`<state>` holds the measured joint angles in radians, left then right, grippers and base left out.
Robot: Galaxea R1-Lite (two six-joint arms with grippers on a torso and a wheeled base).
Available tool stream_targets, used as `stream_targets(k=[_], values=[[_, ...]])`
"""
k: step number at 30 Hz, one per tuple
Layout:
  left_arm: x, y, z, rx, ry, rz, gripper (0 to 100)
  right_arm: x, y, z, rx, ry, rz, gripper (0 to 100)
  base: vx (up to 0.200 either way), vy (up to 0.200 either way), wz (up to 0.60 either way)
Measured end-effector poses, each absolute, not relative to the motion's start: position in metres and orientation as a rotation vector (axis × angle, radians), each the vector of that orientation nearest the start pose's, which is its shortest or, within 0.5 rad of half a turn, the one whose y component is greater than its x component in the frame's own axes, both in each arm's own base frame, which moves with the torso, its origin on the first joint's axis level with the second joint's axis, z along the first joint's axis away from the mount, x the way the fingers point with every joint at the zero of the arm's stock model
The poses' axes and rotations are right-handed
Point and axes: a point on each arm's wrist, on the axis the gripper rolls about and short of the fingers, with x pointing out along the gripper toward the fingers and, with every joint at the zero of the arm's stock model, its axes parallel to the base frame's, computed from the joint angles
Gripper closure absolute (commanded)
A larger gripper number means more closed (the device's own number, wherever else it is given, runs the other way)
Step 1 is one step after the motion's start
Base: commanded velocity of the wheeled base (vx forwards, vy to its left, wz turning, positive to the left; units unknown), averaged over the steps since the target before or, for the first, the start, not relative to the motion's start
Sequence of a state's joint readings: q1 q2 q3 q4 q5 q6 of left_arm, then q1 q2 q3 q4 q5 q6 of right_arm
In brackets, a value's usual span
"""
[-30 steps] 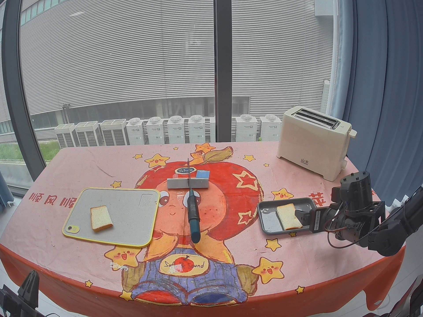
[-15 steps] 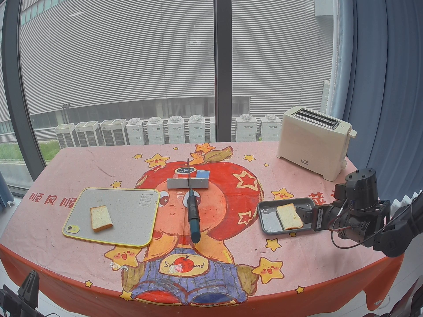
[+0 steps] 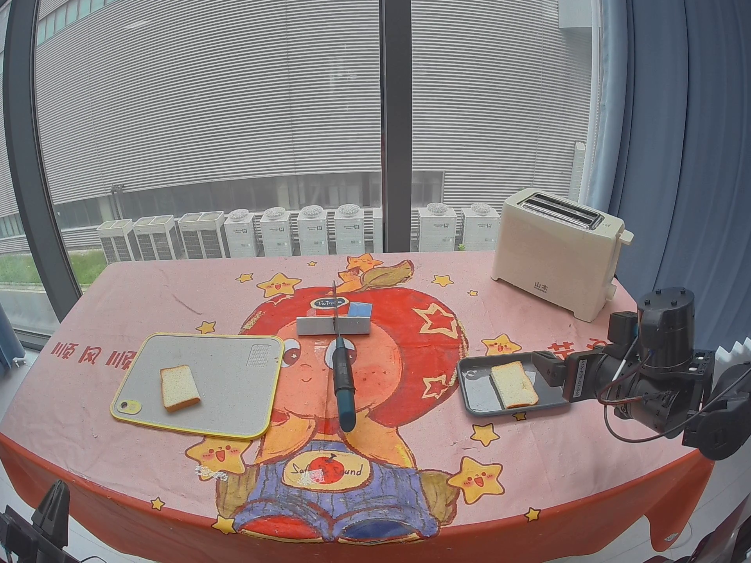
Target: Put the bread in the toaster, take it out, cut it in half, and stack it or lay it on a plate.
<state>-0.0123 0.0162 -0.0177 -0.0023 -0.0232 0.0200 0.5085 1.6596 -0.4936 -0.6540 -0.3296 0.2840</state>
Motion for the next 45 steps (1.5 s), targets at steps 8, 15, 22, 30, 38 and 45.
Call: stream_targets(k=[8,15,22,30,38,45], values=[[-0.023,0.0,0.081,0.02,-0.004,-0.035,100,0.221,0.115,0.121,0.054,0.47,0.115,0,0.0,0.0,0.0],[-0.023,0.0,0.081,0.02,-0.005,-0.035,100,0.218,0.113,0.125,0.058,0.457,0.116,0,0.0,0.0,0.0],[-0.023,0.0,0.081,0.02,-0.005,-0.035,100,0.216,0.109,0.127,0.057,0.447,0.112,0,0.0,0.0,0.0],[-0.023,0.0,0.081,0.02,-0.005,-0.035,100,0.213,0.101,0.133,0.057,0.426,0.102,0,0.0,0.0,0.0],[-0.023,0.0,0.081,0.02,-0.005,-0.035,100,0.212,0.088,0.14,0.057,0.397,0.067,0,0.0,0.0,0.0],[-0.023,0.0,0.081,0.02,-0.005,-0.035,100,0.21,0.072,0.144,0.076,0.375,0.005,0,0.0,0.0,0.0]])
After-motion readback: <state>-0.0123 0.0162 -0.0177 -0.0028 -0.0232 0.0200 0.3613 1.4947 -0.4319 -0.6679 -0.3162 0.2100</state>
